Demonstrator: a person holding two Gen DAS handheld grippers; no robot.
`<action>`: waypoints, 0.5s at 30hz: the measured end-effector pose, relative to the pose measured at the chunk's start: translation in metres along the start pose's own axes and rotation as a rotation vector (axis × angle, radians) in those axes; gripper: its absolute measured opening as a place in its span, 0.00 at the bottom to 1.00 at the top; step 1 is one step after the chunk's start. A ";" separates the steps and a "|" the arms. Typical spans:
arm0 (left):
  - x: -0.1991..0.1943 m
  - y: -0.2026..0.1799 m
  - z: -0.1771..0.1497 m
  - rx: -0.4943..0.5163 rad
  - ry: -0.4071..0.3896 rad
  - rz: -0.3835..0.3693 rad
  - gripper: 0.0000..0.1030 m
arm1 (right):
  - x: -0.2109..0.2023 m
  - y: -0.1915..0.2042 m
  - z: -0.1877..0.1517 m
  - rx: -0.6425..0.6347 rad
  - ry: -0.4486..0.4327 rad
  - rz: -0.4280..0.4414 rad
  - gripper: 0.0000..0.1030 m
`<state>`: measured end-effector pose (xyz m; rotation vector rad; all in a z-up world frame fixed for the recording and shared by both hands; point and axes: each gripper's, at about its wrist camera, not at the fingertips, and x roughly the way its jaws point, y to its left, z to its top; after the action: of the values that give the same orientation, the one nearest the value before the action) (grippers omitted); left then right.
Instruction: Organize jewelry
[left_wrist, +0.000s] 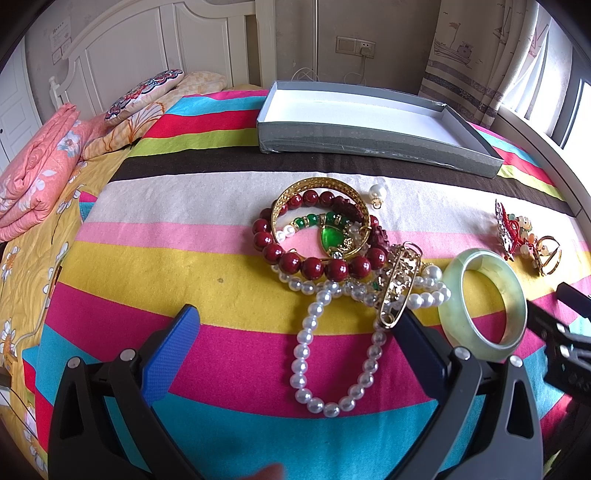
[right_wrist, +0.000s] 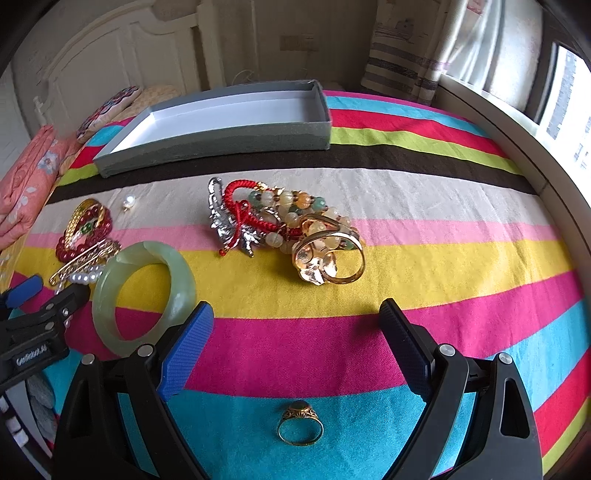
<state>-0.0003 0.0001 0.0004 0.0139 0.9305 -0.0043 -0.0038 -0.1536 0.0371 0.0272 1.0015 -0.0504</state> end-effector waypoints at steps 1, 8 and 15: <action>0.000 0.000 0.000 0.000 0.007 0.002 0.98 | -0.002 0.000 0.001 -0.028 0.006 0.045 0.86; -0.024 0.030 -0.006 -0.061 0.009 -0.156 0.96 | -0.041 -0.001 -0.007 -0.097 -0.093 0.268 0.86; -0.106 0.113 -0.019 -0.185 -0.202 -0.074 0.96 | -0.064 0.062 -0.017 -0.422 -0.108 0.326 0.84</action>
<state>-0.0778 0.1134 0.0748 -0.1894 0.7257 0.0113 -0.0487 -0.0893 0.0816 -0.1968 0.8734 0.4530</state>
